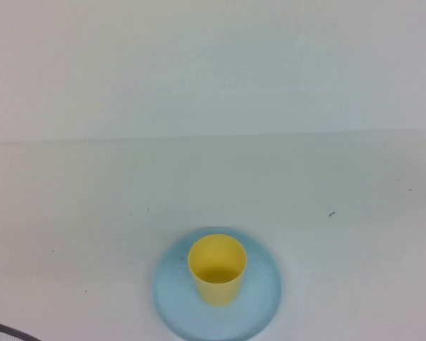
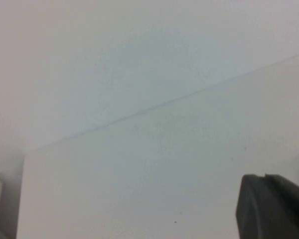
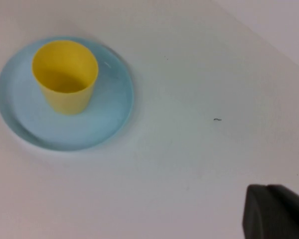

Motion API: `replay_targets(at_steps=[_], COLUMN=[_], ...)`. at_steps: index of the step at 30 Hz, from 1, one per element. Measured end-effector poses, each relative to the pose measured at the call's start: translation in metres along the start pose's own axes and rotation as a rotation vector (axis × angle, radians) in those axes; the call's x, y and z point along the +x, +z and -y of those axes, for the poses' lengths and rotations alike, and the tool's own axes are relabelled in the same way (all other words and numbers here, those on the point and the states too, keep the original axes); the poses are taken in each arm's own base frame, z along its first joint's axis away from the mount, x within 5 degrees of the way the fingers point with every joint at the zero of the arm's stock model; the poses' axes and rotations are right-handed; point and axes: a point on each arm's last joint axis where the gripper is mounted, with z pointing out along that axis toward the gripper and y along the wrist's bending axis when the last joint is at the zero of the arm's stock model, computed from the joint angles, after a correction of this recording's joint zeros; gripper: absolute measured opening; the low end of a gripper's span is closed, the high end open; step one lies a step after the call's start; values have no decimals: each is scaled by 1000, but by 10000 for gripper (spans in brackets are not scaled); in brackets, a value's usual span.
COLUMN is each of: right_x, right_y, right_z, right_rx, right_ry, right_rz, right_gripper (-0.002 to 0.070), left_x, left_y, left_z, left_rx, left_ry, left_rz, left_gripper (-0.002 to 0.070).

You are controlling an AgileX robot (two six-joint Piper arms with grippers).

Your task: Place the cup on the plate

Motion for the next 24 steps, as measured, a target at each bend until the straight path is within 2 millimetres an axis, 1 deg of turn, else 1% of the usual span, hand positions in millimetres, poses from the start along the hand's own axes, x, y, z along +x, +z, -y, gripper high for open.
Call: replay_targets(at_steps=[2, 4, 8, 10, 13, 17, 21, 24], right_x=[24, 41, 60, 67, 73, 75, 76, 81], right_y=[-7, -19, -45, -55, -64, -67, -66, -68], right_z=[-2, -2, -3, -4, -6, -6, -3, -1], right_rx=[-1, 0, -38, -75, -107, -105, -58, -25], right_ry=[0, 8, 71, 104, 133, 113, 36, 48], right_rz=[50, 123, 240, 273, 300, 310, 311, 338], right_gripper=[2, 2, 1, 1, 1, 1, 1, 1], left_x=[1, 1, 4, 6, 5, 6, 23, 39], left_y=[0, 0, -1, -4, -15, -34, -44, -47], left_z=[-3, -6, -17, -23, -28, -29, -20, -14], left_rx=[-26, -66, -174, -242, -320, -411, -430, -432], left_ry=[-2, -13, -40, -61, -185, -204, -196, -191], left_rz=[-5, -15, -41, -51, 6, 124, 196, 230], left_gripper=[0, 0, 0, 0, 0, 0, 0, 0])
